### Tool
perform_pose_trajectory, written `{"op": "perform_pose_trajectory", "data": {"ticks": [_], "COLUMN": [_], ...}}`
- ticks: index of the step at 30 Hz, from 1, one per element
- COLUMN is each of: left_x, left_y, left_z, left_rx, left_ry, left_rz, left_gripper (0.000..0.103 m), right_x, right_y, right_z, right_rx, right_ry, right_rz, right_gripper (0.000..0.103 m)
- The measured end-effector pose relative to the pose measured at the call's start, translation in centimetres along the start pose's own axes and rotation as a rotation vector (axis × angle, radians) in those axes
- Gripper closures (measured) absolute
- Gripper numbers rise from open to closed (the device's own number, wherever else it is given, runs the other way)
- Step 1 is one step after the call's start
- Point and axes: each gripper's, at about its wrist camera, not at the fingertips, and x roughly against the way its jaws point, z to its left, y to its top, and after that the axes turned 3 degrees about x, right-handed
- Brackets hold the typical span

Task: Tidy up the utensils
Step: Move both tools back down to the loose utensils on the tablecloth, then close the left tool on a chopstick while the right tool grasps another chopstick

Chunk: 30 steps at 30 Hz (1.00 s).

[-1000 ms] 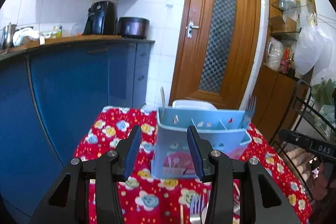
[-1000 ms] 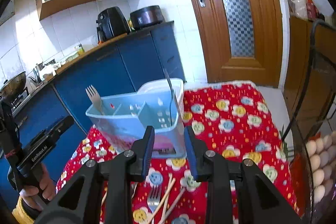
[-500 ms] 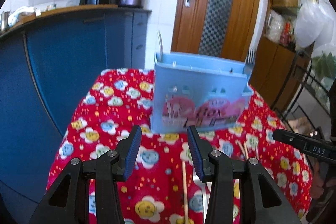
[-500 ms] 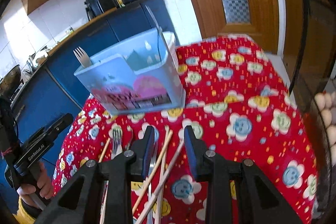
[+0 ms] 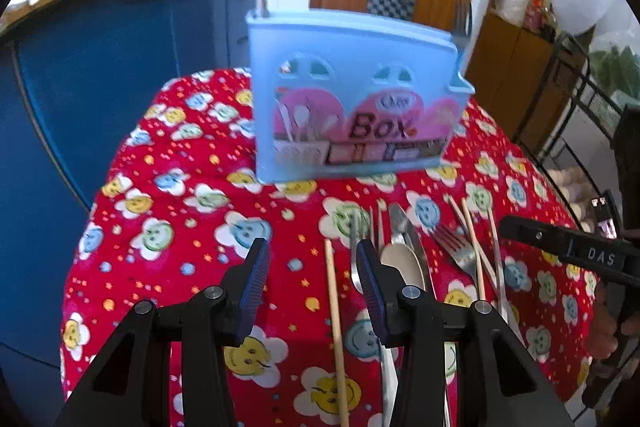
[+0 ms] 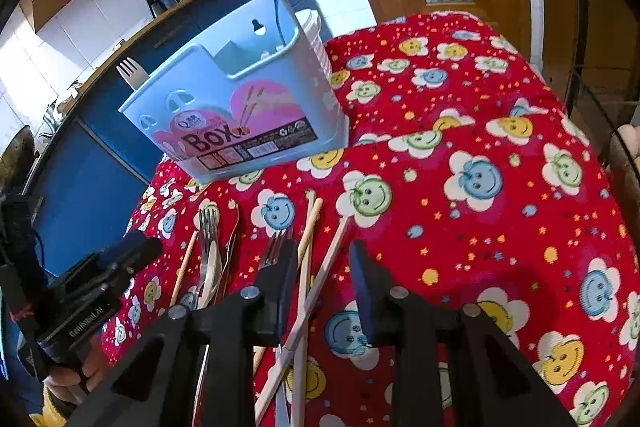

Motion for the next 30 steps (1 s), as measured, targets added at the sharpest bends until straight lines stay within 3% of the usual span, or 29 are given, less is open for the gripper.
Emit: {"op": "perform_pose_trajectory", "data": {"ticks": [4,8,13,23,30], "left_x": [-1.0,-2.0,-3.1,-4.3,-4.0], "left_y": [-0.2,-0.4,-0.6,-0.3,-0.2], "left_z": [-0.3,-0.3,0.1,0.5,1.0], "left_rx": [-0.008,-0.012,0.012,0.027,0.06], "left_ry": [-0.032,-0.045,-0.054,-0.074,-0.104], "left_rz": [0.064,0.121,0.181,0.223,0.213], "left_gripper": [0.059,0.076,0.084,0.097,0.099], "right_x": [-0.6,-1.2,-1.9,-2.2,-1.5], "right_y": [-0.1,-0.2,-0.2,-0.1,0.0], "right_z": [-0.4,-0.7,-0.8,-0.6,-0.7], "right_rx": [-0.027,-0.044,-0.055,-0.041,-0.043], "right_ry": [0.028,0.042,0.048,0.051,0.065], "right_rz": [0.029,0.054,0.074,0.073,0.051], "right_gripper": [0.08,0.085,0.089,0.097,0.097]}}
